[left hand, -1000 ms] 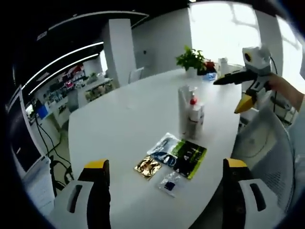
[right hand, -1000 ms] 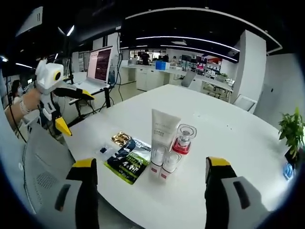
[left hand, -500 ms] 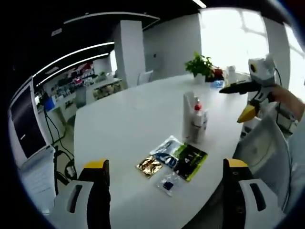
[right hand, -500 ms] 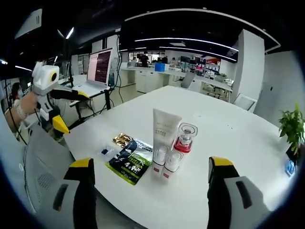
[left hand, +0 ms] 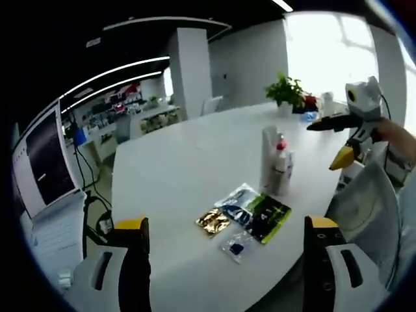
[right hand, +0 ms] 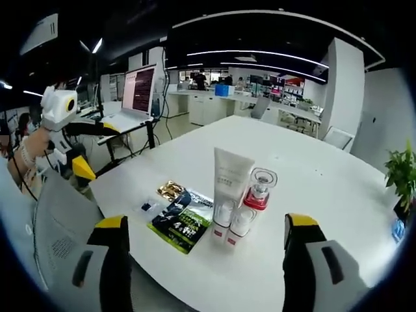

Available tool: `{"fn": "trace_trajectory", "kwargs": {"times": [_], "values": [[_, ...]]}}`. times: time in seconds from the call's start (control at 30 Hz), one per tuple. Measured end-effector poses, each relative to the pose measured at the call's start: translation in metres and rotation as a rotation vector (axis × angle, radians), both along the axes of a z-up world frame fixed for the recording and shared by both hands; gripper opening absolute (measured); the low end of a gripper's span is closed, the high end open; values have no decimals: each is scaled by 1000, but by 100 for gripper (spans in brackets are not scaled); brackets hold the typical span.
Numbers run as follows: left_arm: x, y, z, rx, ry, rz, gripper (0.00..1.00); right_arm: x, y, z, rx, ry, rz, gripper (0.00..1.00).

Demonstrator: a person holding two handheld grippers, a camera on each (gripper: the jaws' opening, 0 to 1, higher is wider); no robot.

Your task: Arrange the skincare products in the storage area until every visible bottle or jar stands upright without overlapping.

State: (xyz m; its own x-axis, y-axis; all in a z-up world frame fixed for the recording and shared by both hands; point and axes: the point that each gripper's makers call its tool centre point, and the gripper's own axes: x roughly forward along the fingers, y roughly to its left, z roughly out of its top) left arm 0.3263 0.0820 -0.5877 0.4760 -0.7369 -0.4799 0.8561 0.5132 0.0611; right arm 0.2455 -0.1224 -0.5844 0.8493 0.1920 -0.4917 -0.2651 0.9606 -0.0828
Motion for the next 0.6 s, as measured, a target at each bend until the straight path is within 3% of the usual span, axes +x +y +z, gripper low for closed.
{"fn": "trace_trajectory", "kwargs": {"times": [0.6], "values": [[-6, -5, 0, -17, 16, -13, 97, 1, 0, 3, -24, 5, 10, 99]]}}
